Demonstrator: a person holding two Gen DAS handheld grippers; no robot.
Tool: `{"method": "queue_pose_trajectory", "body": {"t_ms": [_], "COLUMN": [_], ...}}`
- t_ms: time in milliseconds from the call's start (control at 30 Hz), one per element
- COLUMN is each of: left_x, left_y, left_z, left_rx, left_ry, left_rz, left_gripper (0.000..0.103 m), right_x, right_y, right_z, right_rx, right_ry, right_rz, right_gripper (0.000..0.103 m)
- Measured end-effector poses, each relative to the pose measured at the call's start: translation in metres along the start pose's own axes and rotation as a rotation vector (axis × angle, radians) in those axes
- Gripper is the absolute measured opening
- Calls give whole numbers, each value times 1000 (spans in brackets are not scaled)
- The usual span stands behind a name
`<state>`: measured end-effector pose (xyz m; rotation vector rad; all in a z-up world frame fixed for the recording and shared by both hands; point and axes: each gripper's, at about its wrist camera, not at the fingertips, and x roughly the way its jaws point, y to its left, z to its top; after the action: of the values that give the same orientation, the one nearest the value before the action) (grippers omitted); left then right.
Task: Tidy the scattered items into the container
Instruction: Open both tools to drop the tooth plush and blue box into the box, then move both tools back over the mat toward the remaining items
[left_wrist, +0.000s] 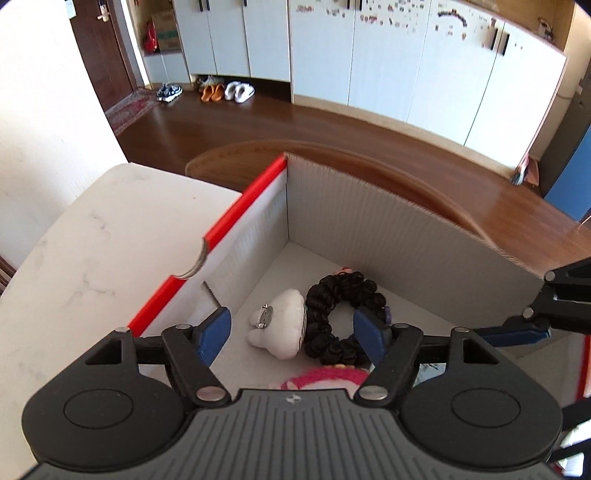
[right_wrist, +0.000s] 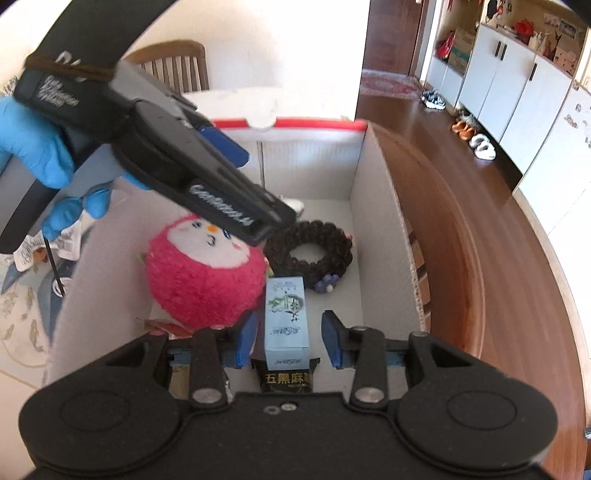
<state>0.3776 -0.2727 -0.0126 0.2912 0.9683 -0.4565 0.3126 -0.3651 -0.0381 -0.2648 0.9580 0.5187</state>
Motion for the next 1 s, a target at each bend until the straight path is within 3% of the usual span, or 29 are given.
{"method": "queue_pose_trajectory", "body": {"t_ms": [300,400,700,833,1000], "left_x": [-45,-68,-116,-133,-147], "left_y": [17,24,57,78,108], "left_z": [-6,-21,-86,-120,-162], "left_rx": [-23,-30,-70,-97,-139], "left_ry": [-113,-143,-161,-157,-135], "left_rz": [-24,-21,52,96,154], "left_gripper": [72,72,73,80,81], "right_x": [-41,-56,-64,-66,-54], "right_y": [19,36,107,138,171], "right_z": [2,2,8,11,14], "right_rx": [-22,-44,-103,-128,-148], "right_ry": [-104,-148,-175,-182,-170], "right_rz": [26,38,84,104,115], "right_gripper": [103,103,103,103,103]}}
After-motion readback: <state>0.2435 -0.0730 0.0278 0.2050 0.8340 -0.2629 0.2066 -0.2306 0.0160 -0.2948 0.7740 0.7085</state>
